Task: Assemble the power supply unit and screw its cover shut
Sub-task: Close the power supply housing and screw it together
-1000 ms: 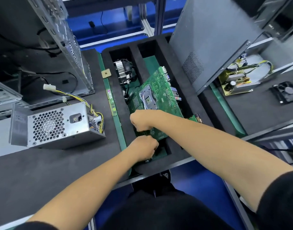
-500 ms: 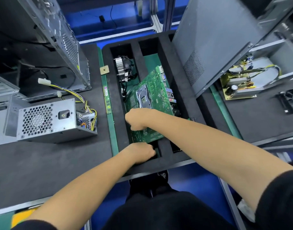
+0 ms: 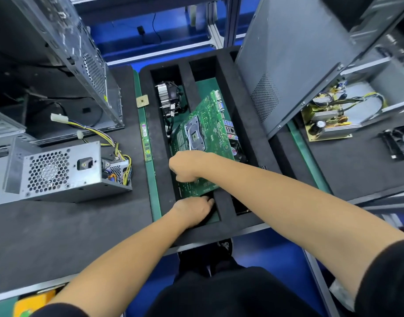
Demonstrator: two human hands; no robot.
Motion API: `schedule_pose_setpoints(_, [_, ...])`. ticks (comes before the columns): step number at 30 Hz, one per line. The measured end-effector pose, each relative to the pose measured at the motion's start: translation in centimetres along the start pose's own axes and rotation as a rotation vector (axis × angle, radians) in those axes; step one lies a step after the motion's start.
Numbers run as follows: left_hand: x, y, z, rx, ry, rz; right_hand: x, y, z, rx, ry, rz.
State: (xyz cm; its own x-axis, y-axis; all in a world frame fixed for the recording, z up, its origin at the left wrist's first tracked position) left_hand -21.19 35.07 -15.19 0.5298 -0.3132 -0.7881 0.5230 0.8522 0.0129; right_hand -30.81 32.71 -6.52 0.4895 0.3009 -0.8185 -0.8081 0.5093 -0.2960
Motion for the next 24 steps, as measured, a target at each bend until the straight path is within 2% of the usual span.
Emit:
schedule_pose_setpoints(4, [-0.1,-0.8,-0.8,-0.081,0.015,0.053,-0.4,0.4,0.2,0.01,0.001,-0.005])
schedule_pose_setpoints(8, [-0.3,-0.8,-0.9,-0.074,-0.081,0.144,-0.3,0.8,0.3,0.038,-0.002,-0.024])
schedule_pose_setpoints(14, [0.4,0.1,-1.2,-0.092,-0.049,0.138,0.5,1.0,-0.1,0.041,-0.008,-0.031])
schedule_pose_setpoints(24, [-0.4,0.1,-0.5,-0.116,-0.146,0.308,0.5,1.1,-0.2,0.057,-0.029,-0.056])
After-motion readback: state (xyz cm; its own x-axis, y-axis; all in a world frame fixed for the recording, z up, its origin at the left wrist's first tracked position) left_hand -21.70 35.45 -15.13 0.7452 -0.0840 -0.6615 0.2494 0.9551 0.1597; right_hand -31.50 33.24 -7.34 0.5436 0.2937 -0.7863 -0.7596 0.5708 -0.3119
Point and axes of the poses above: each hand's wrist, its own z-axis away from the middle knuckle, its own x-axis out of the palm, y = z × x, the point moved 5 cm from there along -z, towards the middle knuckle, and after that the axes turned 7 degrees about -x, right-handed, at the moved point
